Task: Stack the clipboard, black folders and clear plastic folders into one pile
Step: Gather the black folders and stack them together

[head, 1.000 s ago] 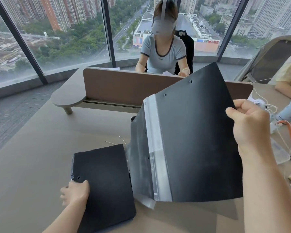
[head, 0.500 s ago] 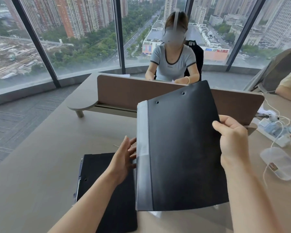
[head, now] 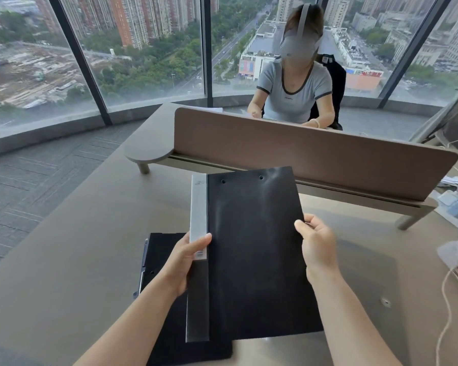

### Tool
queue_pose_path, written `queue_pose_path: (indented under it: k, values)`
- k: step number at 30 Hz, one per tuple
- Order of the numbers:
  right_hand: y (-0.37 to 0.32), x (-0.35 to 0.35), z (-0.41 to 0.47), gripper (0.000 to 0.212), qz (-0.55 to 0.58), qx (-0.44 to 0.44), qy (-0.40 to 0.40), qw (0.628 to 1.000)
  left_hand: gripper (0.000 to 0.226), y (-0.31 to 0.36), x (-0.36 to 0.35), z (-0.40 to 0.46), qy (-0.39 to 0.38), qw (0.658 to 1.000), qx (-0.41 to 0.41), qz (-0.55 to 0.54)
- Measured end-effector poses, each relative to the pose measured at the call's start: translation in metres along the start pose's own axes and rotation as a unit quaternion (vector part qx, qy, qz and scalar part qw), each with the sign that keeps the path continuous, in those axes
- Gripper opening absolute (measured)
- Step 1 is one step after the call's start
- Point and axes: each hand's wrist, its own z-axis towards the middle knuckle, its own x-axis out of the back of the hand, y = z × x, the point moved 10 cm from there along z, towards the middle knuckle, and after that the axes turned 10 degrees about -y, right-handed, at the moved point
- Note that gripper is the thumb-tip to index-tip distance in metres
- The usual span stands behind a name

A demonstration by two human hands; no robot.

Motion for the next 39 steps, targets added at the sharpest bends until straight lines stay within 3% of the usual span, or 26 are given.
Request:
queue_pose_path:
  k: [8,13,16,19,23,30,35,39]
  values:
    - [0.056,-0.042,0.008,0.011,-0.091,-0.078,-0.039,0.992,0.042,-0.011,0.056,0.000,0.054,0.998,0.007,0.021]
    - [0.093,-0.068,0.005,0.045,-0.165,-0.152,-0.080,0.971,0.048,-0.029,0.102,-0.003,0.106,0.994,0.029,0.028]
    - [0.118,-0.080,-0.001,0.055,-0.191,-0.190,-0.101,0.958,0.048,-0.042,0.125,-0.009,0.131,0.990,0.046,0.034]
    - [0.144,-0.096,-0.008,0.048,-0.205,-0.216,-0.113,0.948,0.059,-0.054,0.148,-0.013,0.148,0.986,0.066,0.048]
    - [0.167,-0.111,-0.015,0.031,-0.229,-0.217,-0.119,0.941,0.047,-0.064,0.171,-0.020,0.181,0.977,0.080,0.084]
    - [0.200,-0.131,-0.021,0.034,-0.276,-0.226,-0.128,0.926,0.018,-0.058,0.197,-0.038,0.254,0.927,0.081,0.264]
    - [0.213,-0.134,-0.027,0.028,-0.334,-0.233,-0.124,0.905,0.023,-0.048,0.202,-0.043,0.277,0.872,0.087,0.395]
    - [0.217,-0.132,-0.027,0.036,-0.375,-0.222,-0.102,0.894,0.040,-0.050,0.205,-0.044,0.285,0.844,0.109,0.441]
